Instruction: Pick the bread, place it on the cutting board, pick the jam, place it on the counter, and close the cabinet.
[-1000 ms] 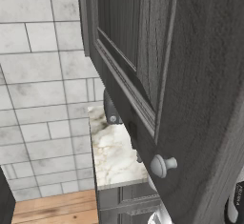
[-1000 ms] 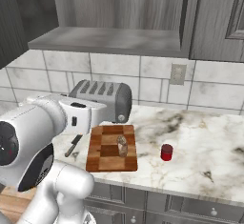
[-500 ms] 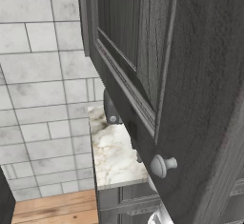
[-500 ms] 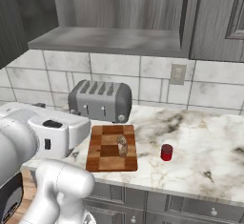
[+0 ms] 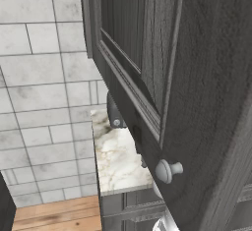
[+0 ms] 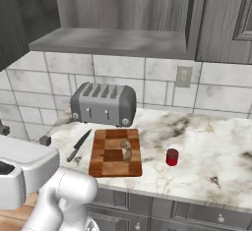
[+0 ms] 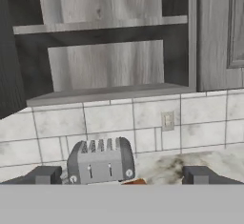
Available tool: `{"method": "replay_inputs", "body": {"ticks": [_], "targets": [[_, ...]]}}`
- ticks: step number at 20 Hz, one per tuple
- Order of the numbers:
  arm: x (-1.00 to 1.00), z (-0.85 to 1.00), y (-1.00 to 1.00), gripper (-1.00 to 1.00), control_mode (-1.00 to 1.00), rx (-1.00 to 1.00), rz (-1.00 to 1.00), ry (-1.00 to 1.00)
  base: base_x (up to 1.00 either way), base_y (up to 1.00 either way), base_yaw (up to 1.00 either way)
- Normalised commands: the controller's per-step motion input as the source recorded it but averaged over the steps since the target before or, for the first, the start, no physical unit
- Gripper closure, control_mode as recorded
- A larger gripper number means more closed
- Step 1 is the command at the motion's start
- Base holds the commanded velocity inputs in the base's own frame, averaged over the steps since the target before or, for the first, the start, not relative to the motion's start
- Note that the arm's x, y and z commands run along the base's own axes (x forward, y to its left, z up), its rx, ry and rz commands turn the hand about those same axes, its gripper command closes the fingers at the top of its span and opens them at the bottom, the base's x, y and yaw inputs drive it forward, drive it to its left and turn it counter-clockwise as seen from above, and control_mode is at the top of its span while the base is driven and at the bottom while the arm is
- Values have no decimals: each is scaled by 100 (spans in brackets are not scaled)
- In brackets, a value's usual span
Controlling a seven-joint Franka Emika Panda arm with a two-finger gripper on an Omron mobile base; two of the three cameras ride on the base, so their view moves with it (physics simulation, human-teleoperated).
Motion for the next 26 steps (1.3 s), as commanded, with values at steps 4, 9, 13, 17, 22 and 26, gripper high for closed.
{"method": "replay_inputs", "body": {"ticks": [4, 9, 13, 17, 22, 26], "targets": [[-52, 0, 38, -100, -100, 0, 0, -10, 0, 0, 0], [-38, 0, 46, -100, -100, 0, 0, -7, 0, 0, 0], [-34, 0, 46, -100, -100, 0, 0, -3, 0, 0, 0], [-31, 0, 42, -100, -100, 0, 0, -2, 0, 0, 0], [-33, 0, 37, -100, -100, 0, 0, 0, 0, 0, 0], [-39, 0, 39, -100, -100, 0, 0, 0, 0, 0, 0]]}}
